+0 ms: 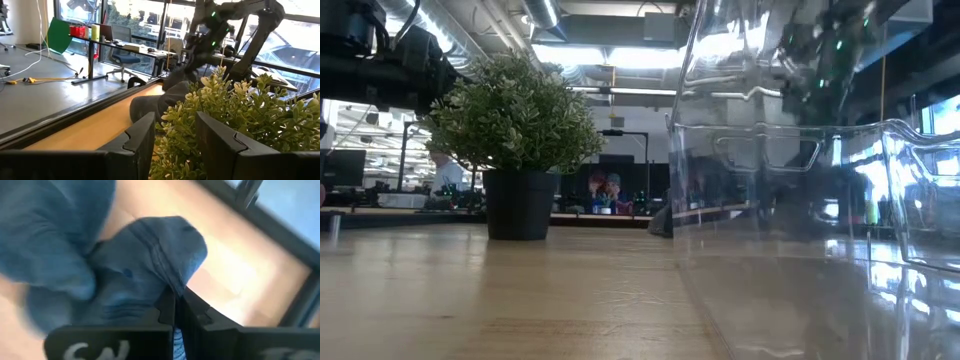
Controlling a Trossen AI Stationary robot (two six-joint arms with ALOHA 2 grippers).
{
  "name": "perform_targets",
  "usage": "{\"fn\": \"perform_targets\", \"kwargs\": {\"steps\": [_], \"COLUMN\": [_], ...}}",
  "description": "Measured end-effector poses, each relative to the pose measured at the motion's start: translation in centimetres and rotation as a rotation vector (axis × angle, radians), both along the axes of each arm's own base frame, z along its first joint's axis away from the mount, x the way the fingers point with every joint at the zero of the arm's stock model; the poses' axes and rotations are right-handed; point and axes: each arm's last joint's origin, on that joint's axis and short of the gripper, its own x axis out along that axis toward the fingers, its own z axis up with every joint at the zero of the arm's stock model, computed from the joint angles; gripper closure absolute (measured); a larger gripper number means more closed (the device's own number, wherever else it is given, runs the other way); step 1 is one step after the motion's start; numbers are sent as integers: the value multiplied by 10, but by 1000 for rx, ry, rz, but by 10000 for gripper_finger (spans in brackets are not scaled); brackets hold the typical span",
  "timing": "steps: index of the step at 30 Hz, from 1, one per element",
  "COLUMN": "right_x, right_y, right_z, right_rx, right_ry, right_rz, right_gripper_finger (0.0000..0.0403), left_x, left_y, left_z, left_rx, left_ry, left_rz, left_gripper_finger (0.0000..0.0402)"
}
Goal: Pick & Place hat
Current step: Put the right blue cap into the right transparent bin
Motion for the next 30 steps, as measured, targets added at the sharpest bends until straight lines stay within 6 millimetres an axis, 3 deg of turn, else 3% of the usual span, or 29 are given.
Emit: {"fn": "perform_targets", "kwargs": {"steps": [11,17,23,30], "right_x": [-12,-24,-25,-6], "right_y": [49,86,127,181], "right_z": [127,179,207,205], "right_rx": [-163,-161,-40,104], "right_ry": [-112,-123,-198,-133], "right_rz": [243,375,588,713], "right_gripper_finger": [392,392,392,392], "left_x": [0,0,0,0], "left_y": [0,0,0,0], "left_z": [0,0,0,0], "left_rx": [-1,-1,-2,-49], "left_ry": [0,-1,-1,-22], "left_rz": [0,0,0,-1], "left_gripper_finger": [265,265,265,265]}}
